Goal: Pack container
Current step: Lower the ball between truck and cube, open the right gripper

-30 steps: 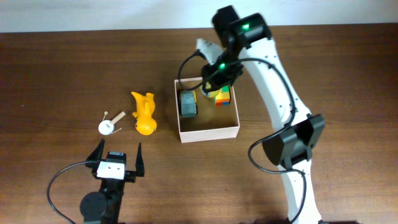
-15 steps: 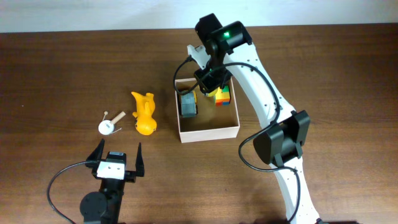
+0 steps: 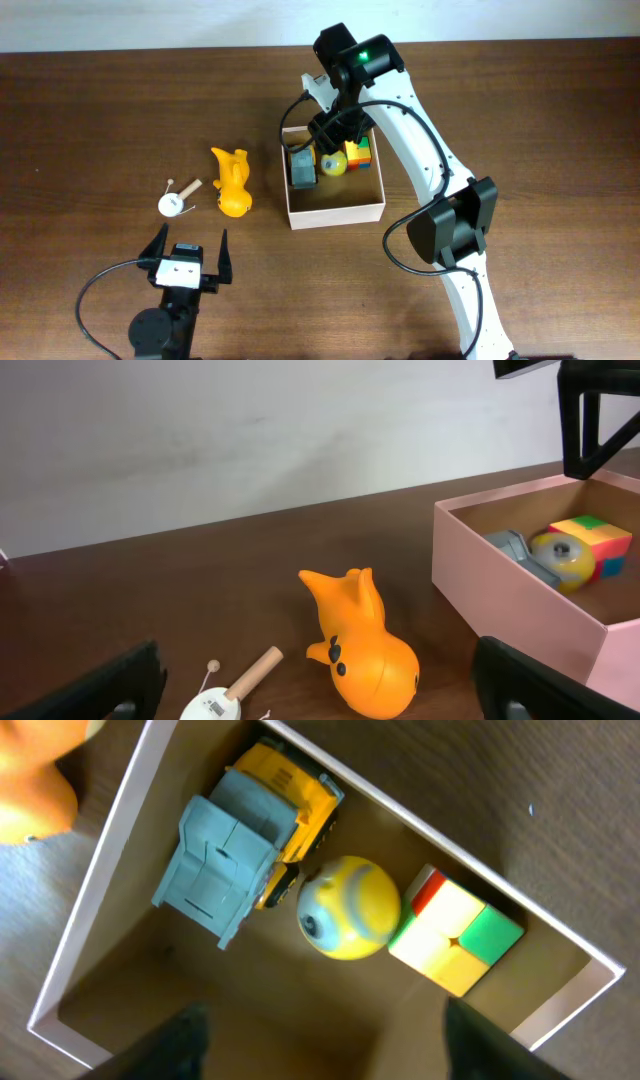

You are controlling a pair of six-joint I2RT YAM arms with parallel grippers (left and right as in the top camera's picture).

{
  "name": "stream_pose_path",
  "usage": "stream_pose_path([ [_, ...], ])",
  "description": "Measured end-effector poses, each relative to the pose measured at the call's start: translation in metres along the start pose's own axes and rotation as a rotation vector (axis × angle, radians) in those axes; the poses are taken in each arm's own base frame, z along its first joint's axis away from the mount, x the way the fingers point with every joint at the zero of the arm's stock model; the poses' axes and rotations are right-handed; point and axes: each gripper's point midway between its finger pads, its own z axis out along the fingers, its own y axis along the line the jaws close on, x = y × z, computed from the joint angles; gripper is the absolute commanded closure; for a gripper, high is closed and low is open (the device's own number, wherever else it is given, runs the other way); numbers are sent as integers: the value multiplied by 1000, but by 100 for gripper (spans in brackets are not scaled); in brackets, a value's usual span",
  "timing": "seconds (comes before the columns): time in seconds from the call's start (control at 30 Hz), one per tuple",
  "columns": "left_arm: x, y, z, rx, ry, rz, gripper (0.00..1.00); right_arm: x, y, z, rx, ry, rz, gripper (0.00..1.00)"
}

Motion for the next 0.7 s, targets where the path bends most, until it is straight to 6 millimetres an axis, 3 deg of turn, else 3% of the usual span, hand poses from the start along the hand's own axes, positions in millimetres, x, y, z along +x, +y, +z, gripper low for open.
stream_pose_path([
  [0.2,0,0,0,0,0,0,1,7,-13,-1,35,22,70,13],
  [0.3,0,0,0,0,0,0,1,13,-43,-6,69,19,197,11],
  [0.47,3,11,0,-62,17,22,1,46,-134,-22,105,1,543,9],
  [0.53,4,14,-1,-81,22,27,1,74,-179,-32,117,-2,721,5],
  [0.7,5,18,-1,-103,27,33,1,127,-247,-50,138,-20,992,1],
])
